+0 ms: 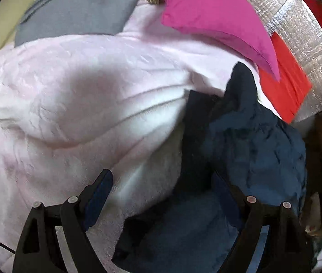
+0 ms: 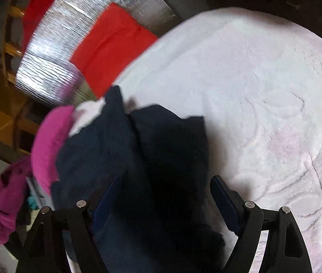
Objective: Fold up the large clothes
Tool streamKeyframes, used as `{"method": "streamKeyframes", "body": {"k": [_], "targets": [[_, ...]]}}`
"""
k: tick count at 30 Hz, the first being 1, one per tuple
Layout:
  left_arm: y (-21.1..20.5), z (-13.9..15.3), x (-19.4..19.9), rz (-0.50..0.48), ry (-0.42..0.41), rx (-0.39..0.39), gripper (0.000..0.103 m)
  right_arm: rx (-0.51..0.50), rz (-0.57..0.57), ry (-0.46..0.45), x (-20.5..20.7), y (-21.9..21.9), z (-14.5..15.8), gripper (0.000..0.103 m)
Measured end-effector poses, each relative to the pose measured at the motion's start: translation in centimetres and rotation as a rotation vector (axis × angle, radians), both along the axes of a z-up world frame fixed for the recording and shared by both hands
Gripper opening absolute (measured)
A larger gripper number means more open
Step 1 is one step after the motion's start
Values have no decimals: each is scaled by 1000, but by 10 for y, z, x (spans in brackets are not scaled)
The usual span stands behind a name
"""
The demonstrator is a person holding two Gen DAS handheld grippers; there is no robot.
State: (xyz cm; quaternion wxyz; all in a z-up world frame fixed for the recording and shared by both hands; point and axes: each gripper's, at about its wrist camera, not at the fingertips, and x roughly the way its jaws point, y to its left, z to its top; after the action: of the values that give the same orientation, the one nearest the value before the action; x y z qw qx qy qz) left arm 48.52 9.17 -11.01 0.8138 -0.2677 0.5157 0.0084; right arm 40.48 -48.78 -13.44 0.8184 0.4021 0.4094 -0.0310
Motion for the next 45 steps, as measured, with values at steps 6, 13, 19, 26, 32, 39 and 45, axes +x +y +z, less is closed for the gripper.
{"method": "streamKeyframes", "body": {"k": [6,13,19,26,32,39,45], "targets": [[-4,-7,-4,-63,25,-40,92,116,85,4,7,4,-29,86],[-25,-8,-17,-183,20,-181,91,192,141,-76,4,14,-27,78],[-30,-12,-23,-178,-28,-138,80,86,151,-59,4,25,-21,68],[-36,-17,-29,-158,-74,-135,75,57,145,-66,3,27,-24,55],[-38,5,-45,-179,-148,-127,32,14,135,-94,-6,33,-7,40],[-17,15,-71,-184,-146,-142,25,79,140,-62,-28,30,-6,39],[-2,14,-105,-226,-105,-146,26,135,171,-9,-56,32,-11,39]]}}
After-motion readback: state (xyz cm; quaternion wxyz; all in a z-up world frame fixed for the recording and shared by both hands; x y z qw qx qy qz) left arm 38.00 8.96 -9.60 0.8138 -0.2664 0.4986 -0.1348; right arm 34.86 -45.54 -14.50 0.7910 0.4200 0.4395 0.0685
